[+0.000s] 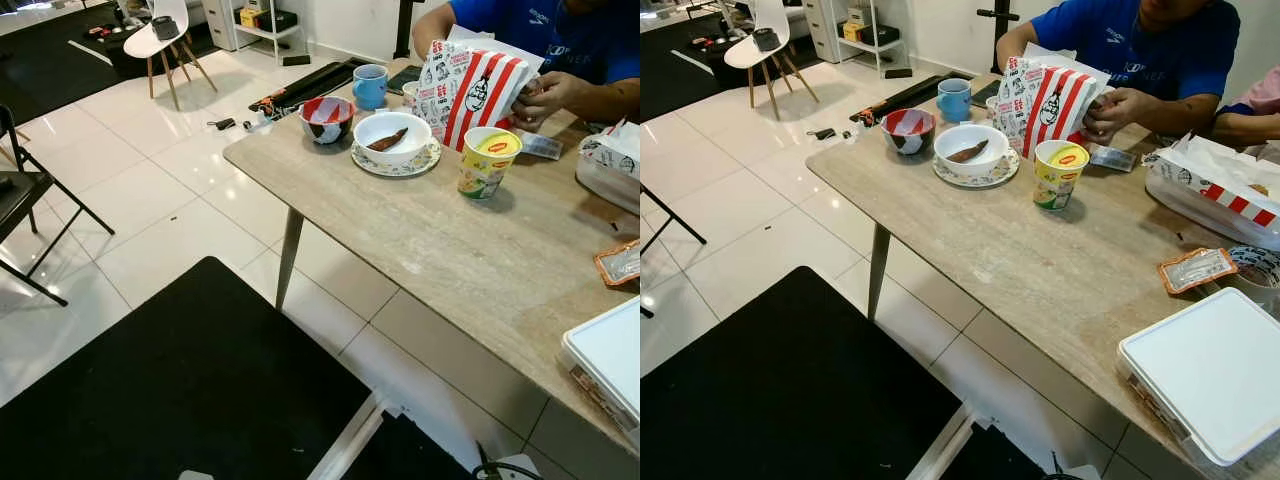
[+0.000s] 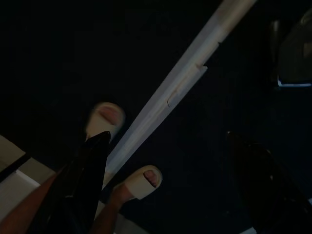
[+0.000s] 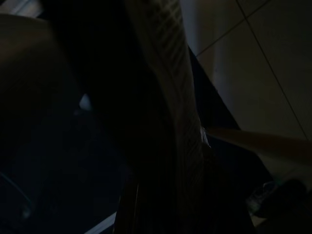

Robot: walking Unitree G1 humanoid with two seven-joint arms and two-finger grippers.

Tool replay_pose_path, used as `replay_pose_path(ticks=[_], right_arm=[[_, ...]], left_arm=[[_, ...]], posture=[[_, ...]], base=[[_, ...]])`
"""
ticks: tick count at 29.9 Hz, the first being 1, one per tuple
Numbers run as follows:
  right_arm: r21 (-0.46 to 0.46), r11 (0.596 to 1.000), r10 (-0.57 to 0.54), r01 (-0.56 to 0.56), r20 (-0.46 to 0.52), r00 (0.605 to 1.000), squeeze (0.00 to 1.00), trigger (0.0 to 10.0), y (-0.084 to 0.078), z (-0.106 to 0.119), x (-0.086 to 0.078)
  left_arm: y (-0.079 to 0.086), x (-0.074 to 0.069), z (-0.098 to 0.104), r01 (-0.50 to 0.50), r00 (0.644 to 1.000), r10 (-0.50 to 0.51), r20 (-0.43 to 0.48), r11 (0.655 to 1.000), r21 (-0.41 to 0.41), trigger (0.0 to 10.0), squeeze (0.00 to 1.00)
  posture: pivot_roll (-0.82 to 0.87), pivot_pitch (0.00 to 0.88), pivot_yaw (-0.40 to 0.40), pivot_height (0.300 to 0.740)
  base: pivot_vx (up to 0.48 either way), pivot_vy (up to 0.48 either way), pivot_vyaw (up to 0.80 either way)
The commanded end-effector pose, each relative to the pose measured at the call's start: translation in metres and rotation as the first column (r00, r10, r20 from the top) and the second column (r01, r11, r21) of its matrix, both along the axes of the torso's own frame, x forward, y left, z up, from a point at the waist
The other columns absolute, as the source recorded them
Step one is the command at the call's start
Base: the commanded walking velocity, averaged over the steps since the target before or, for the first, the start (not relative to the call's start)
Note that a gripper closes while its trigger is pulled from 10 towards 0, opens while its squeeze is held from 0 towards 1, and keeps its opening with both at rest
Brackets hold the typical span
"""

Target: Restocking fridge

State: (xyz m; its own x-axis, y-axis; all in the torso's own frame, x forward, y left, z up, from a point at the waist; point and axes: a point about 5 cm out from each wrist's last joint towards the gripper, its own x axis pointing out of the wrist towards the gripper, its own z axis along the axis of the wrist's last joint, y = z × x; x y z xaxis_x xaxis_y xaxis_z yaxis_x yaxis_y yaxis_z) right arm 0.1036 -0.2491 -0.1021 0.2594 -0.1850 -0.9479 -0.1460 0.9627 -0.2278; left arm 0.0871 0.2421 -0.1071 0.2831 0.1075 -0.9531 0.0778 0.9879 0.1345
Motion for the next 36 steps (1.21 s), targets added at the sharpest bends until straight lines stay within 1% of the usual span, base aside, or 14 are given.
replay_pose_path(ticks=[1, 5, 6, 7, 9, 12, 15, 18, 20, 24, 26, 28, 32, 36], right_arm=[[-0.008, 1.0, -0.012, 0.012, -0.019, 1.0, 0.0, 10.0, -0.003, -0.001, -0.006], [-0.026, 0.998, -0.051, 0.05, -0.016, 0.999, 0.0, 10.0, -0.015, 0.003, -0.005], [-0.037, 0.997, -0.063, 0.063, -0.003, 0.998, 0.0, 10.0, -0.019, 0.005, -0.002], [-0.032, 0.995, -0.09, 0.09, 0.019, 0.996, 0.0, 10.0, -0.021, 0.007, 0.003], [-0.028, 0.995, -0.096, 0.097, 0.04, 0.995, 0.0, 10.0, -0.023, 0.01, 0.011], [-0.044, 0.998, -0.042, 0.045, 0.054, 0.998, 0.0, 10.0, -0.021, 0.014, 0.024], [-0.036, 0.999, -0.036, 0.038, 0.065, 0.997, 0.0, 10.0, -0.018, 0.014, 0.029], [-0.017, 1.0, 0.018, -0.017, 0.061, 0.998, 0.0, 10.0, -0.005, 0.012, 0.034], [-0.017, 0.999, 0.031, -0.03, 0.052, 0.998, 0.0, 10.0, -0.003, 0.01, 0.032], [-0.002, 1.0, 0.031, -0.031, 0.025, 0.999, 0.0, 10.0, 0.001, 0.007, 0.024], [0.012, 1.0, 0.011, -0.011, -0.01, 1.0, 0.0, 10.0, 0.004, 0.002, 0.012], [0.019, 1.0, 0.01, -0.01, -0.027, 1.0, 0.0, 10.0, 0.006, 0.0, 0.006], [0.026, 0.999, 0.022, -0.022, -0.017, 1.0, 0.0, 10.0, 0.008, 0.001, 0.011], [0.028, 0.999, 0.024, -0.023, -0.003, 1.0, 0.0, 10.0, 0.009, 0.002, 0.016]], left_arm=[[0.008, -0.003, 0.001, -0.053, 0.999, 0.053, -0.002, 0.999, 0.014, 10.0, 0.0], [-0.005, 0.006, 0.0, -0.024, 1.0, 0.024, 0.004, 0.999, -0.026, 10.0, 0.0], [-0.008, 0.011, 0.0, 0.007, 1.0, -0.007, 0.01, 1.0, -0.025, 10.0, 0.0], [-0.006, 0.021, 0.003, -0.013, 0.999, 0.014, 0.038, 1.0, -0.017, 10.0, 0.0], [0.001, 0.035, 0.009, -0.047, 0.995, 0.047, 0.085, 0.999, -0.003, 10.0, 0.0], [0.008, 0.047, 0.015, -0.003, 0.994, 0.001, 0.108, 1.0, 0.023, 10.0, 0.0], [0.008, 0.045, 0.014, -0.004, 0.995, 0.001, 0.104, 1.0, 0.025, 10.0, 0.0], [0.002, 0.031, 0.008, -0.035, 0.997, 0.034, 0.068, 0.999, 0.008, 10.0, 0.0], [0.0, 0.028, 0.007, -0.043, 0.997, 0.043, 0.061, 0.999, 0.003, 10.0, 0.0], [-0.011, 0.017, 0.001, -0.078, 0.996, 0.079, 0.043, 0.996, -0.03, 10.0, 0.0], [-0.019, -0.001, -0.005, -0.094, 0.996, 0.094, -0.001, 0.994, -0.048, 10.0, 0.0], [-0.017, -0.011, -0.007, -0.083, 0.996, 0.082, -0.027, 0.996, -0.044, 10.0, 0.0], [-0.012, -0.008, -0.005, -0.052, 0.998, 0.051, -0.021, 0.998, -0.03, 10.0, 0.0], [-0.013, 0.0, -0.004, -0.07, 0.998, 0.07, 0.005, 0.997, -0.033, 10.0, 0.0]], posture=[[-0.07, 0.029, 0.097, 0.74], [-0.09, 0.047, 0.106, 0.74], [-0.09, 0.032, 0.075, 0.74], [-0.08, 0.01, 0.036, 0.74], [-0.06, 0.029, 0.038, 0.74], [-0.06, 0.033, 0.021, 0.74], [-0.06, 0.029, 0.012, 0.74], [-0.05, 0.042, 0.005, 0.74], [-0.05, 0.042, 0.005, 0.74], [-0.04, 0.032, 0.013, 0.74], [-0.02, 0.031, 0.01, 0.74], [-0.02, 0.036, 0.011, 0.74], [-0.02, 0.022, 0.006, 0.74], [-0.03, 0.007, 0.001, 0.74]], base=[[0.0, 0.0, 0.0], [0.0, 0.0, 0.0], [0.0, 0.0, 0.0], [0.0, 0.0, 0.0], [0.0, 0.0, 0.0], [0.0, 0.0, 0.0], [0.0, 0.0, 0.0], [0.0, 0.0, 0.0], [0.0, 0.0, 0.0], [0.0, 0.0, -0.79], [0.0, 0.0, -0.79], [0.0, 0.0, -0.79], [0.0, 0.0, -0.8], [0.0, 0.0, -0.79]])
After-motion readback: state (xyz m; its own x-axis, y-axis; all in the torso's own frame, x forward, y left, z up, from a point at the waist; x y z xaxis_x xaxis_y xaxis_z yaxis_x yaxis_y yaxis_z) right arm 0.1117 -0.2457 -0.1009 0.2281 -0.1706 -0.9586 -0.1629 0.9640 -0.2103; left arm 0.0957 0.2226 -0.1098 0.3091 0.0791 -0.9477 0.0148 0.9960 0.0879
